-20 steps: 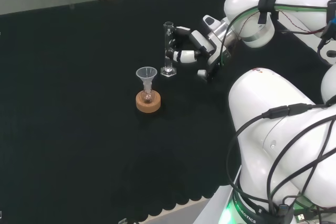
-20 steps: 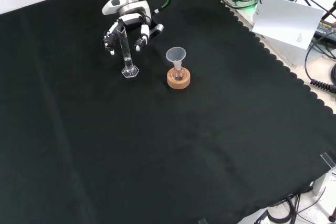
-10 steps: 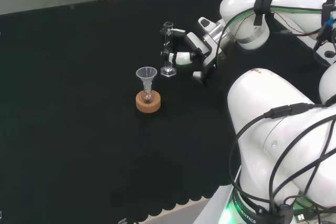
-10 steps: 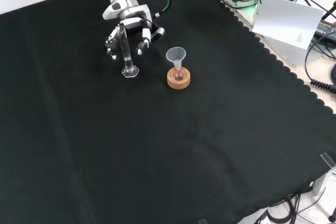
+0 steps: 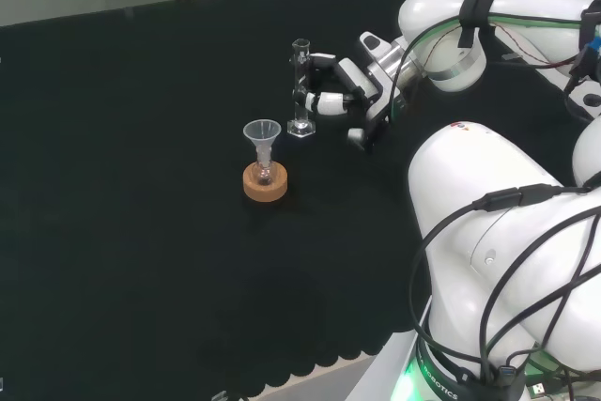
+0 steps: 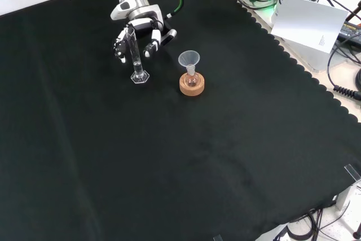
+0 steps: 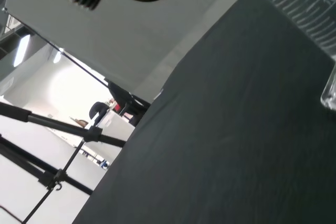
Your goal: Pick up the graduated cylinder.
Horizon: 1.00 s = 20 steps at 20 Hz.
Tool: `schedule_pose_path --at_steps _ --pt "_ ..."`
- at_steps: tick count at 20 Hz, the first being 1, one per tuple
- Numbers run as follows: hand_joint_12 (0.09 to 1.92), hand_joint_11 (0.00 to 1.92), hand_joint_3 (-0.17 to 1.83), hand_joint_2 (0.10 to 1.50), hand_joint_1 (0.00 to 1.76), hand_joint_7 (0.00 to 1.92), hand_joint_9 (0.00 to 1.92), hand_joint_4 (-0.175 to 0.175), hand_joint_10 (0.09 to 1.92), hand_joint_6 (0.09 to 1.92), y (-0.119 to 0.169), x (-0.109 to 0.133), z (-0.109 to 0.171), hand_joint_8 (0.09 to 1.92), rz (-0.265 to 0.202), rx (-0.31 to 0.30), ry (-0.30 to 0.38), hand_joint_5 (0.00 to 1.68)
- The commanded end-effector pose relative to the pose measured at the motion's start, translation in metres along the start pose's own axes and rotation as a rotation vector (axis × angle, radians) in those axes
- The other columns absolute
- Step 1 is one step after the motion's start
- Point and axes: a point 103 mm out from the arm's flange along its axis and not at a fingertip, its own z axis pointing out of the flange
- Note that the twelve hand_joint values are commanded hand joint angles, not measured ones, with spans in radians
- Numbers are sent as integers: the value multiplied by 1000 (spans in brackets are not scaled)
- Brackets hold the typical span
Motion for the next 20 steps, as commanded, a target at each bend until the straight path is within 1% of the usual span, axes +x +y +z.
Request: schedule_pose_path --at_steps 1,2,3,5,8,9,12,14,16,20 --pt "1167 641 538 751 939 609 893 6 393 241 -2 -3 -3 568 -2 -5 5 671" --pt "1166 641 536 751 939 607 893 5 390 244 -1 -2 -1 566 1 -6 -5 666" --pt "1166 640 535 751 939 604 892 5 388 245 -1 -3 -3 565 0 -11 5 660" --pt "1166 639 533 749 939 601 890 3 385 247 -1 -4 -3 564 -2 0 3 650" --pt "1170 637 531 748 940 599 892 3 378 267 3 1 6 566 -2 12 -5 633" --pt "1172 636 530 747 940 598 894 2 374 282 1 -2 1 567 -4 -5 6 625" --pt "1174 635 529 745 941 597 895 2 370 301 3 -1 4 569 -7 8 1 612" --pt "1174 636 528 743 943 597 895 2 369 305 0 -3 1 569 -12 11 17 606" --pt "1172 637 530 741 944 597 897 2 366 325 0 -3 1 570 -9 14 14 597" --pt "1170 653 537 751 949 604 908 1 365 366 7 5 13 574 -11 22 -2 594"
